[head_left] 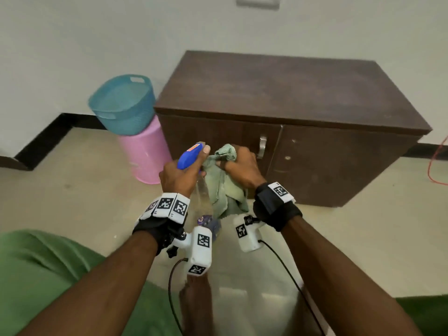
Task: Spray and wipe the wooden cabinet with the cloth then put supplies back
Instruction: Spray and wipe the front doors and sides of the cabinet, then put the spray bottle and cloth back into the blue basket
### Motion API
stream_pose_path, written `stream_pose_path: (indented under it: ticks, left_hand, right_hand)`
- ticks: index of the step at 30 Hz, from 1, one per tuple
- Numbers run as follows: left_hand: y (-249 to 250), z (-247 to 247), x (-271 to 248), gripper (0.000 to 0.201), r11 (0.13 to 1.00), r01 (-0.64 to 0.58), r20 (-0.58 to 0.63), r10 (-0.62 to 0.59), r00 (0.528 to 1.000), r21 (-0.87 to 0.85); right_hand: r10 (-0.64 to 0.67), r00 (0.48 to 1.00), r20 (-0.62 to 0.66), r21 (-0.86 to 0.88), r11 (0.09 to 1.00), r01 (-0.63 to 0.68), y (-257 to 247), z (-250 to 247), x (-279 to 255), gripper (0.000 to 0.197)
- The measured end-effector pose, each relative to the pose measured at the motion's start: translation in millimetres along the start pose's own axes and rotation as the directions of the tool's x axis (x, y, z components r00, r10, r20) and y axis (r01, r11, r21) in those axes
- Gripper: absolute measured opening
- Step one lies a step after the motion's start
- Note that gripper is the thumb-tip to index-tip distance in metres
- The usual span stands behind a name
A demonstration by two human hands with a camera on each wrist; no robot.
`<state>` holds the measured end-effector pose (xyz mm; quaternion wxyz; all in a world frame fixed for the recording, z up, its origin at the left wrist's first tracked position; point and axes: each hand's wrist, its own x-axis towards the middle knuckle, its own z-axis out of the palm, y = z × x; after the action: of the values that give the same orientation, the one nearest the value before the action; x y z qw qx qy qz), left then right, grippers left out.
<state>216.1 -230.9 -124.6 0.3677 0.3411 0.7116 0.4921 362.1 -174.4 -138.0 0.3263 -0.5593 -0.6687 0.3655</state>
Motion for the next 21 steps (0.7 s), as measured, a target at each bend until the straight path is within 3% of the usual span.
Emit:
stream_pose_path:
  ticks: [2,3,7,10,13,15,16,19,21]
  left_hand:
    - [19,-24,7,0.087,1.0,-0.011,-0.018,0.01,1.0,-0.019]
    - [31,-37,8,0.092,0.999,-0.026,-0.012,0.025,1.0,-0.033]
    - [78,-84,21,0.052,0.977,-0.126,0.076,0.141,0.987,-0.172]
    - [118,-118,53,0.06,0.955,-0.189,0.164,0.23,0.959,-0.23]
    - [158,-143,93,0.056,0.941,-0.24,0.277,0.303,0.912,-0.239]
    - [175,-152,119,0.052,0.932,-0.256,0.305,0.329,0.894,-0.256]
    - [182,-157,135,0.05,0.932,-0.267,0.294,0.334,0.896,-0.244]
    - [194,-165,162,0.045,0.933,-0.274,0.244,0.329,0.912,-0.231]
    - [203,-176,181,0.045,0.934,-0.27,0.249,0.327,0.912,-0.236]
  right_hand:
    - [0.003,0.997,0.079,0.047,0.999,-0.007,-31,-1,2,0.014]
    - [-0.003,0.993,0.116,0.063,0.998,-0.004,-48,0,4,0.014]
    - [-0.087,0.974,0.208,0.098,0.993,0.067,-106,10,21,0.005]
    - [-0.187,0.925,0.332,0.233,0.966,0.112,-152,16,43,0.015]
    - [-0.29,0.828,0.481,0.4,0.912,0.087,-198,23,64,0.025]
    - [-0.338,0.79,0.512,0.378,0.914,0.146,-222,40,85,0.028]
    - [-0.337,0.799,0.498,0.336,0.924,0.18,-231,54,102,0.029]
    - [-0.288,0.898,0.333,0.174,0.955,0.241,-247,82,136,0.042]
    - [-0.287,0.926,0.246,0.146,0.955,0.257,-257,89,160,0.039]
